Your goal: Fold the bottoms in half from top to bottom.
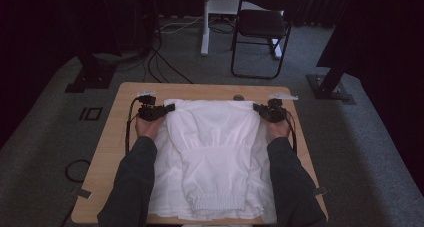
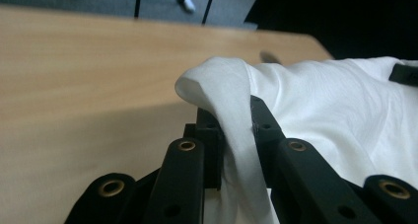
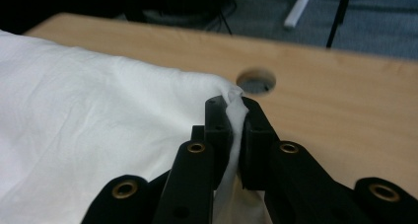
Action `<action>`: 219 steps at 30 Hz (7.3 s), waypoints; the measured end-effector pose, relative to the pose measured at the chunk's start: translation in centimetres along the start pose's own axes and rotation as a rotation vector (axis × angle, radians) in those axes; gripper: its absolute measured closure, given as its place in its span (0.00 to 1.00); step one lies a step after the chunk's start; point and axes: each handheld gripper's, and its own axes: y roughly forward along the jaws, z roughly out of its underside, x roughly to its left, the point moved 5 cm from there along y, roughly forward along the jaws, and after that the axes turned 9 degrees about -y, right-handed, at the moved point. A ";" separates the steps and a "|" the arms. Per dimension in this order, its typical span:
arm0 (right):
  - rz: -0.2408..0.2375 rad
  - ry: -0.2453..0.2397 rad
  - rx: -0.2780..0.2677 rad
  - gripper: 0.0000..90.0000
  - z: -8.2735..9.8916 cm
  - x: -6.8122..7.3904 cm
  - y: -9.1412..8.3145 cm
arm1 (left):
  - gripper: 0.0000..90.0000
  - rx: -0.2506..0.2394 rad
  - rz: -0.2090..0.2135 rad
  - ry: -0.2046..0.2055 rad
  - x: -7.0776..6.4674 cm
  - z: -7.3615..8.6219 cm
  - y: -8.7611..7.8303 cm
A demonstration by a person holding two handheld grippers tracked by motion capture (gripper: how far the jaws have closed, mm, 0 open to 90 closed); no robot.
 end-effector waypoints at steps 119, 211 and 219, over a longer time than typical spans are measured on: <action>-0.133 -0.156 -0.001 0.91 9.4 7.6 -10.9 | 0.87 0.070 0.012 0.111 -3.1 13.7 -9.7; -0.122 -0.157 0.207 0.71 13.3 12.2 -5.0 | 0.00 0.128 -0.527 0.054 3.1 15.4 -5.1; -0.129 -0.151 0.203 0.70 13.3 12.2 -4.9 | 0.01 0.132 -0.532 0.051 3.0 15.5 -5.1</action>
